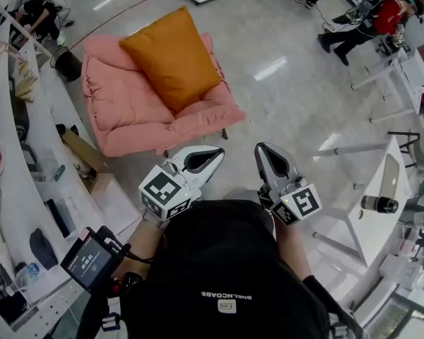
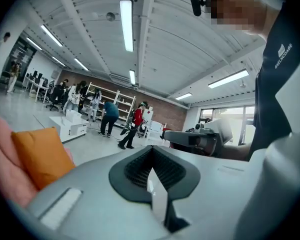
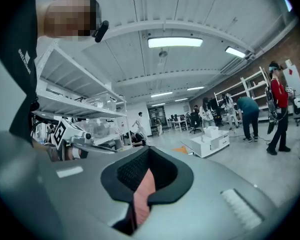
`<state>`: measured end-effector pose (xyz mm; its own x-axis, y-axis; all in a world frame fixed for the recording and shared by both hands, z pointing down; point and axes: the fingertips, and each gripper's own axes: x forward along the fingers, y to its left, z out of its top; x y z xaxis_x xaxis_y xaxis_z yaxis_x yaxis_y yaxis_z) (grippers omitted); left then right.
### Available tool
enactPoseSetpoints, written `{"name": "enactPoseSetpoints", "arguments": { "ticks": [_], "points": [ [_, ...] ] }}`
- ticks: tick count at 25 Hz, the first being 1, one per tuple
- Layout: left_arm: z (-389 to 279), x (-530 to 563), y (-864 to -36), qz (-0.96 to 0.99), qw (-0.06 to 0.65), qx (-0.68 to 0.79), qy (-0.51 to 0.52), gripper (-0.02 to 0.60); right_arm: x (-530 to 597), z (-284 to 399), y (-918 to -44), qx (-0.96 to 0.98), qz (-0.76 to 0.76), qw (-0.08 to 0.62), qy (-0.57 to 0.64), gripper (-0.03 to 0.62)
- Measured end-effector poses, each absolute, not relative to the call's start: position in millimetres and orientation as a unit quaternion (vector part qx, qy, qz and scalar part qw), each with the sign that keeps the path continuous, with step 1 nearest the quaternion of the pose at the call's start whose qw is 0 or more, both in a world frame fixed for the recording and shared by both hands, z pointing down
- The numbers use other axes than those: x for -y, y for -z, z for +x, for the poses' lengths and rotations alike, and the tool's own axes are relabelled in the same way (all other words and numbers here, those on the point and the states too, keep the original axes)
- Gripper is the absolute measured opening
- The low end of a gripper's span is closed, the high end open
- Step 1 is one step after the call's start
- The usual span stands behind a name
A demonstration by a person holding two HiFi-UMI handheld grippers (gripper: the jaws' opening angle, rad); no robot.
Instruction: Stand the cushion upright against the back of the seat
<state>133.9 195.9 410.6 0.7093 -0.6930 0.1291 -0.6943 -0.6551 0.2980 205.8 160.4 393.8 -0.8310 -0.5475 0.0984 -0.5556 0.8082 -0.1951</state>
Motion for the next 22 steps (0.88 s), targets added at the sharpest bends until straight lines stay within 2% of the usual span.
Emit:
{"name": "enactPoseSetpoints", "arguments": {
  "ticks": [10, 22],
  "points": [
    [80, -177, -429, 0.881, 0.174, 0.44, 0.012, 0.02, -130, 167, -416, 0.95, 0.27, 0.023, -0.155, 0.006],
    [33, -95, -438, 0.813, 0.182, 0.553, 0.011, 0.02, -30, 125, -430, 0.966, 0.182, 0.032, -0.179, 0.006]
  ]
}}
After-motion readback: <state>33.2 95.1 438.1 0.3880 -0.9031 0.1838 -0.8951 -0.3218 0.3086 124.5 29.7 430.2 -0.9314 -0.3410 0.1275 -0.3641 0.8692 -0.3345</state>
